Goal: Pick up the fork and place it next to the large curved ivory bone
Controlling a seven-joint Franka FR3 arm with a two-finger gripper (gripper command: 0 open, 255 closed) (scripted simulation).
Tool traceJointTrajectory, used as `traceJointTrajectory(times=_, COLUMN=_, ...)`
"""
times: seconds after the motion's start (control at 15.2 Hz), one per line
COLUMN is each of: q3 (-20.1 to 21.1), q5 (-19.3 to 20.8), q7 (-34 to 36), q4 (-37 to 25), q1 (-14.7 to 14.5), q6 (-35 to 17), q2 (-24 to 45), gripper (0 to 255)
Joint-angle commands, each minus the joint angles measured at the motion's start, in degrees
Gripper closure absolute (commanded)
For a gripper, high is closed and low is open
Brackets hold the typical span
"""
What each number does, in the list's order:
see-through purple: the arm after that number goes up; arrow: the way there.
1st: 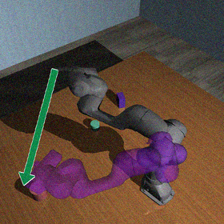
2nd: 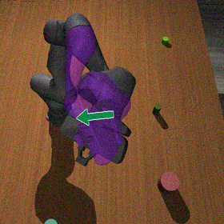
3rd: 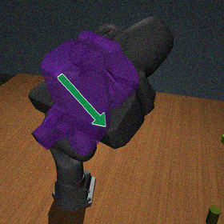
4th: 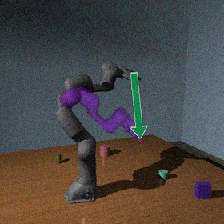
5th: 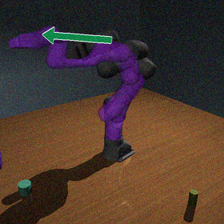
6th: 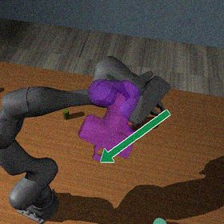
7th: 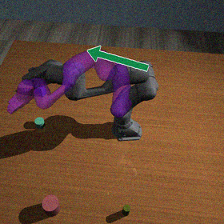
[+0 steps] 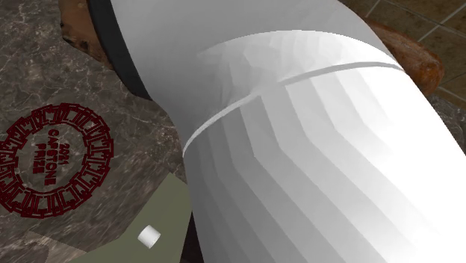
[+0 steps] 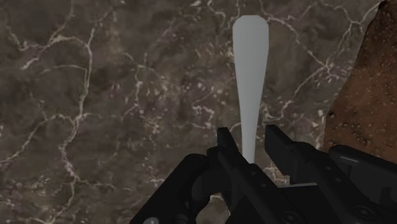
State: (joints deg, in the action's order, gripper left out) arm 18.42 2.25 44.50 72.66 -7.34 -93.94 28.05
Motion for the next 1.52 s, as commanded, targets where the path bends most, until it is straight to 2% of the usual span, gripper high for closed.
traceJointTrajectory(times=0.0, q3=0.0, q5=0.1, q7=0.2, q4=-1.9, q1=-0.2, q6=1.7, q2=0.2, gripper=255)
traceJointTrajectory(times=0.73, q3=0.1, q5=0.7, q7=0.9, q4=-14.6, q1=-1.7, q6=11.8, q2=2.8, gripper=255)
traceJointTrajectory(times=1.19, q3=-0.1, q5=1.9, q7=1.4, q4=-28.0, q1=-3.9, q6=20.4, q2=7.5, gripper=255)
traceJointTrajectory(times=1.32, q3=0.3, q5=-0.1, q7=-0.3, q4=-14.2, q1=0.1, q6=15.2, q2=-1.0, gripper=255)
traceJointTrajectory(times=1.45, q3=0.2, q5=-1.8, q7=-2.4, q4=-4.9, q1=3.1, q6=12.1, q2=-7.2, gripper=255)
